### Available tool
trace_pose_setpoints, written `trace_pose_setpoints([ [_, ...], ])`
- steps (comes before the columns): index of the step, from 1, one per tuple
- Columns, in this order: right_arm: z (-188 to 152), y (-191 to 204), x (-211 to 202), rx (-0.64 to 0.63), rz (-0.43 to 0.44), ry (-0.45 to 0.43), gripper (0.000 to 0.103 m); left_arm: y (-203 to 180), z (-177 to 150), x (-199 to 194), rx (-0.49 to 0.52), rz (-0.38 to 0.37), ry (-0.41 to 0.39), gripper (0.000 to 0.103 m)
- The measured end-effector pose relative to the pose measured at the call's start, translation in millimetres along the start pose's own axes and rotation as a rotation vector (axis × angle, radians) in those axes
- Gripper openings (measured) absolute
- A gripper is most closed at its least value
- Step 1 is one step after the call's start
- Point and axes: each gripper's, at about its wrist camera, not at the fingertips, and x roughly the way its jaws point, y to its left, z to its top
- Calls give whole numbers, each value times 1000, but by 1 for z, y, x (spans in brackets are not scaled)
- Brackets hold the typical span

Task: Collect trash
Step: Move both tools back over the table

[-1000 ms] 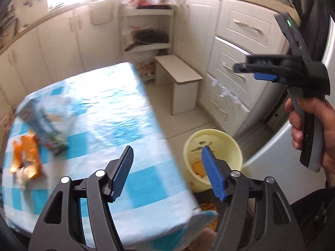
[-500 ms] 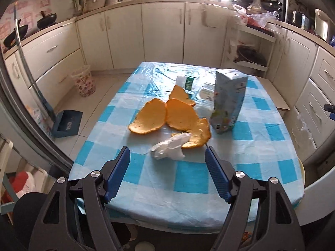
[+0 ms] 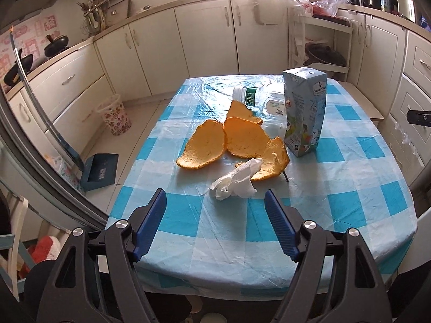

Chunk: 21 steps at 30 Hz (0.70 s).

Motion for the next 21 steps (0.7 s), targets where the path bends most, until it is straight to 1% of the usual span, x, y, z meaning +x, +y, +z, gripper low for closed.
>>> trace_pose_setpoints([
  [4,-1,23,11,-47,40,28,71,4,-1,2,-1,7,5,72],
  [9,-3,54,27,-98,116,79,71,8,-4,7,-5,14,19,72],
  [13,-9,83,38,-147,153,112,71,9,-5,10,-3,19,27,72],
  [21,-13,124,61,-164,252,177,71,9,-5,24,10,-9,59,72],
])
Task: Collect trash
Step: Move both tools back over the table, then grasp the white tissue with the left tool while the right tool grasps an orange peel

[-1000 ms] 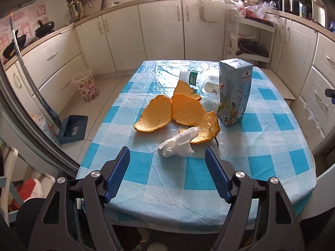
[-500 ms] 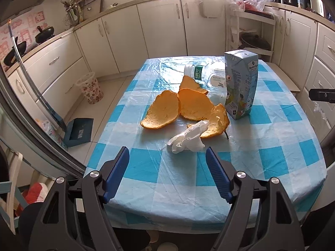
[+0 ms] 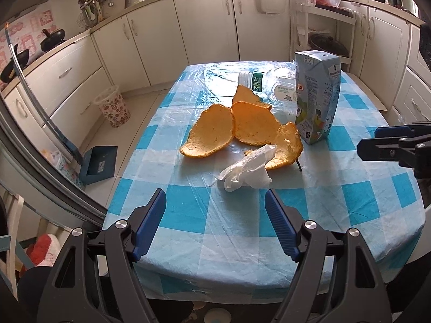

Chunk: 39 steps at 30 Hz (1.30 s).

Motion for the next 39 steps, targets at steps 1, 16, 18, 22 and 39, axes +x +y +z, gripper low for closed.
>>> trace_pose_setpoints([
  [1,2,3,4,3,11,4,71,-1,1,2,7,-5,3,72],
  [16,28,24,59,83,27,20,71,-6,17,46,3,-75,42,70],
  [18,30,24,65,99,18,22,71,-6,17,50,-2,-98,54,60],
  [22,34,26,73,120,11,20,71,-3,15,56,-14,-135,89,27],
  [39,20,25,67,48,4,61,22,21,14,47,-116,-258,101,5],
])
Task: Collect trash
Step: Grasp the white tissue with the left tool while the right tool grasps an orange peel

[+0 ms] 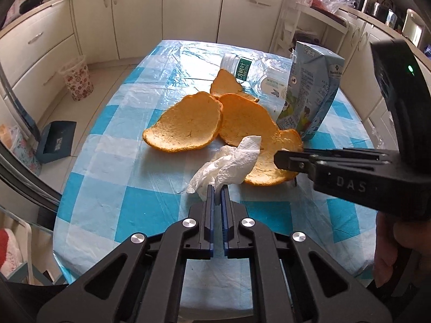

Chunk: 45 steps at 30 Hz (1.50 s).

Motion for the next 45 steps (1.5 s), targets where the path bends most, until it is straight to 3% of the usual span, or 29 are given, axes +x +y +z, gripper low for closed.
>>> trace_pose_setpoints([
  [8,-29,-21,-22,-33,-21,56,22,-5,-1,-5,4,-22,-5,4],
  [12,-32,-39,-25,23,-3,49,36,-14,-2,-4,42,-7,-7,4],
  [21,-33,-38,-21,44,32,44,37,-19,-4,-1,82,33,-3,5],
  [23,-33,-35,-20,37,29,41,36,-22,-4,1,95,50,0,5],
  [26,-32,-32,-17,30,35,45,25,-22,-5,3,102,64,9,5],
  [35,-37,-30,-22,-10,25,38,22,-26,-7,2,134,75,1,4],
  [45,-47,-47,-45,7,16,5,21,-41,-6,-14,157,-1,-62,3],
])
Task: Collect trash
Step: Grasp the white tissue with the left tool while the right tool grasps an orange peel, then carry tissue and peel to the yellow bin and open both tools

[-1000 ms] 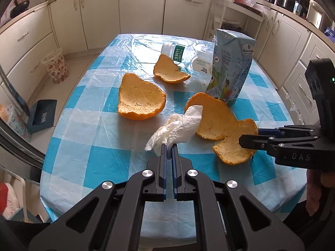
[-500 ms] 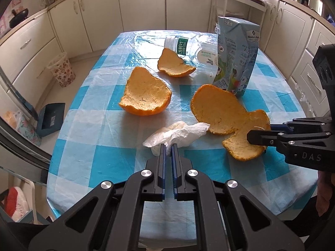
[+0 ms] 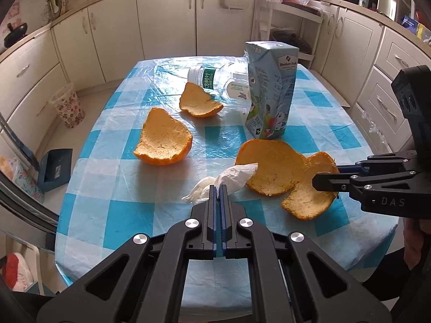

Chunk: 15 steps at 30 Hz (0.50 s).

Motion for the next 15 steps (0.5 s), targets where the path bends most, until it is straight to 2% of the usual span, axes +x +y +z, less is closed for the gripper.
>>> trace_pose_setpoints([
  [15,-19,-54,-62,110,-44,-118,21,-37,4,-12,38,-87,-38,3],
])
